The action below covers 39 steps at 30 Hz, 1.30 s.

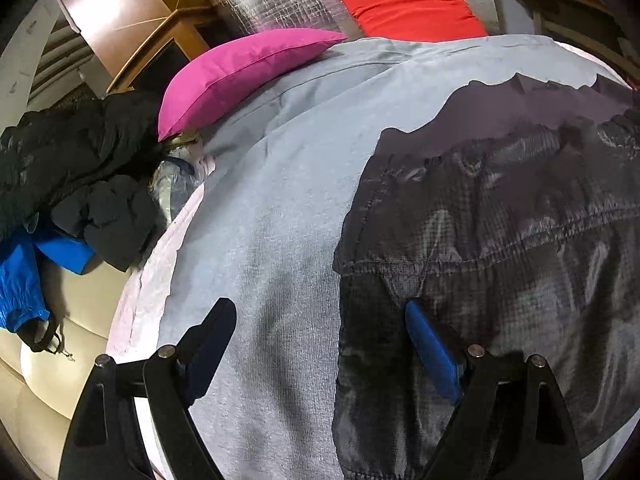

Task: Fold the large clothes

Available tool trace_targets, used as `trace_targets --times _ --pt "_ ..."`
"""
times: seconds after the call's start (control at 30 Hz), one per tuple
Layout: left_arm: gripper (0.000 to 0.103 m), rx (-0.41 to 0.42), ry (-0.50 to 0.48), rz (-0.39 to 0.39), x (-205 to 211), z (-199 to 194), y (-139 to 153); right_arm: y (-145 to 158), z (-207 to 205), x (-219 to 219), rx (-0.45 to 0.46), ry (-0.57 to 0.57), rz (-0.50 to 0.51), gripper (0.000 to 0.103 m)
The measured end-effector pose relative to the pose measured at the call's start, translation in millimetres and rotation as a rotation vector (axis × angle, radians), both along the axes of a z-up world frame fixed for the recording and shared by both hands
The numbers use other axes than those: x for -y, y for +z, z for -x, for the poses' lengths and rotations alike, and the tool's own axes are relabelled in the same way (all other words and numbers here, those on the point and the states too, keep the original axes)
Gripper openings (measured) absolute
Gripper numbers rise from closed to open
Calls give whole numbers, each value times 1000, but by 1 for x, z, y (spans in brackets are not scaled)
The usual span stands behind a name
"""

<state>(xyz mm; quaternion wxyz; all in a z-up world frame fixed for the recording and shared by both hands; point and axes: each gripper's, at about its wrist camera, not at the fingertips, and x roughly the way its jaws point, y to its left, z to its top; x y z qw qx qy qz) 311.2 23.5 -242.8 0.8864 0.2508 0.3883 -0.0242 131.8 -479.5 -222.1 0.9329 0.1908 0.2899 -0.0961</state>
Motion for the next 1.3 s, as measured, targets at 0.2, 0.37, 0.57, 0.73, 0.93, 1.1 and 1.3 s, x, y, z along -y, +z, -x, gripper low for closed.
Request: trace_targets --times 0.2,0.37,0.57,0.73,0.93,1.1,1.3 --pt "87 0 0 -8 3 1 -1 -17 -24 -42 -102 212 10 66" --pt "87 3 3 -9 3 3 -3 -50 -40 -62 -270 246 95 66" --pt "87 -26 -10 45 -11 3 3 -29 -21 -21 -173 189 -104 67" --pt "87 -54 48 234 -55 -7 17 -31 -2 40 -103 61 -289 77" --pt "87 -174 -10 464 -73 -19 12 -69 -7 73 -200 36 -502 78" --pt "87 -365 -104 577 -57 -31 -12 -92 -14 92 -184 31 -676 78" --pt "87 -477 -190 713 -43 -39 -22 -99 -19 94 -171 66 -720 81"
